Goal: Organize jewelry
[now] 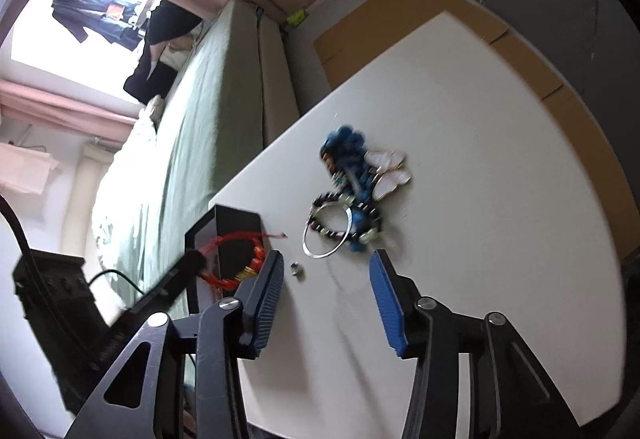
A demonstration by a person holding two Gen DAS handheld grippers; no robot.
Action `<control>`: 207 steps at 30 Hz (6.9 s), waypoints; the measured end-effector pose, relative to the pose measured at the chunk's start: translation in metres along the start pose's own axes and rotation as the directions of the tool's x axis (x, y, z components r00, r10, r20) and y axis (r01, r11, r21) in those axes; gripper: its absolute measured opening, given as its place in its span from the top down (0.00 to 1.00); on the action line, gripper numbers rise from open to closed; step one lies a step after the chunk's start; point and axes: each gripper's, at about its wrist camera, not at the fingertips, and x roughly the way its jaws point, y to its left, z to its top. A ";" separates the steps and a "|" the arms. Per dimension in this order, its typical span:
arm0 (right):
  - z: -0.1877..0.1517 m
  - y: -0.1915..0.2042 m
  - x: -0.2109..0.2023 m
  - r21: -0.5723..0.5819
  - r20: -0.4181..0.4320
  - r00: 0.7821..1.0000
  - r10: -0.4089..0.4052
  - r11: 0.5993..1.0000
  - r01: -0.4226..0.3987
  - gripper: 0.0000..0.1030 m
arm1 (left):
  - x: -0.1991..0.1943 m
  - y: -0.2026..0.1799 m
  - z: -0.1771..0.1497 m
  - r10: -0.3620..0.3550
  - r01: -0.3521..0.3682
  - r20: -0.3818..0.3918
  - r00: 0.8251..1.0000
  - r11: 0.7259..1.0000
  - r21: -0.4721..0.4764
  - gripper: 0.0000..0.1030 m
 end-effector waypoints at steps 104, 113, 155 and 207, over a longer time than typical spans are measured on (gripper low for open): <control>0.019 -0.041 -0.074 0.138 0.243 0.970 -0.033 0.990 -0.001 0.21 | 0.028 -0.035 -0.012 0.043 -0.039 -0.056 0.998 0.997 0.073 0.28; 0.020 -0.065 -0.087 0.186 0.235 0.971 -0.055 0.982 0.010 0.21 | 0.063 -0.049 -0.032 0.159 -0.139 -0.137 0.978 0.980 0.143 0.45; 0.016 -0.070 -0.089 0.211 0.217 0.976 -0.029 0.977 -0.018 0.21 | 0.125 -0.051 -0.059 0.441 -0.407 -0.068 0.895 0.869 0.283 0.56; 0.019 -0.044 -0.050 0.117 0.136 0.991 -0.010 0.993 -0.006 0.23 | 0.064 -0.034 -0.026 0.292 -0.292 -0.003 0.956 0.955 0.050 0.87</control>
